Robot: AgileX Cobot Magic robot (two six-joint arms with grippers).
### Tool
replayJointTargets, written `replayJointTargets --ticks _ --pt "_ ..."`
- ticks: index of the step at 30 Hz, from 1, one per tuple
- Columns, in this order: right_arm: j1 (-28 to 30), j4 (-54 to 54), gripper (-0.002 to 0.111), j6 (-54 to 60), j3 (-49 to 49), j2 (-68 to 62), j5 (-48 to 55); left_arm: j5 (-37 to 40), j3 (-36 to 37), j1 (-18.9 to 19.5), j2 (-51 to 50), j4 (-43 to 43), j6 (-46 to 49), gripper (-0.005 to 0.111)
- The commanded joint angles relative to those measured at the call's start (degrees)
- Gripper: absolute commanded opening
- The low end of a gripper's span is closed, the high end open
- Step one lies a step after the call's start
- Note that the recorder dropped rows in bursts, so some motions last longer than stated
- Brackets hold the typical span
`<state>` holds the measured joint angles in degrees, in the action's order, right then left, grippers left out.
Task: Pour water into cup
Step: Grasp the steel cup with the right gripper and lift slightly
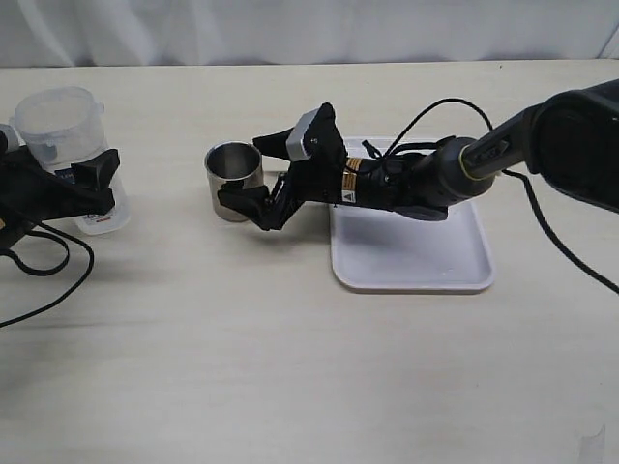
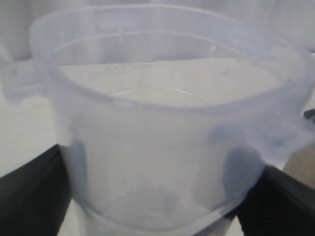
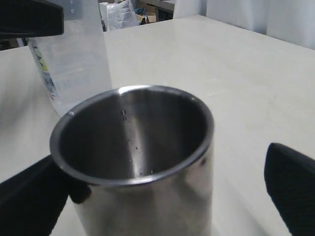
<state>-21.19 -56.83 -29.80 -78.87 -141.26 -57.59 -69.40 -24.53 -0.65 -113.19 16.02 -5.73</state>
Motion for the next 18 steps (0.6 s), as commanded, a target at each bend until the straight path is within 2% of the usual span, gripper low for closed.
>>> replayJointTargets --ticks 1,13,15,18 --pt "-1.99 3.63 0.11 5.05 -0.37 -0.83 0.59 -0.57 -0.23 -0.1 -0.14 -0.12 -0.36 0.0" --pt "-2.13 3.63 0.109 5.56 -0.37 -0.83 0.96 -0.57 -0.23 -0.1 -0.14 0.0 -0.36 0.0" --pt "-2.13 3.63 0.105 5.56 -0.37 -0.83 0.96 -0.57 -0.23 -0.1 -0.14 0.0 -0.36 0.0" --pt "-2.13 3.63 0.09 5.44 -0.37 -0.83 0.96 -0.57 -0.23 -0.1 -0.14 0.0 -0.36 0.0"
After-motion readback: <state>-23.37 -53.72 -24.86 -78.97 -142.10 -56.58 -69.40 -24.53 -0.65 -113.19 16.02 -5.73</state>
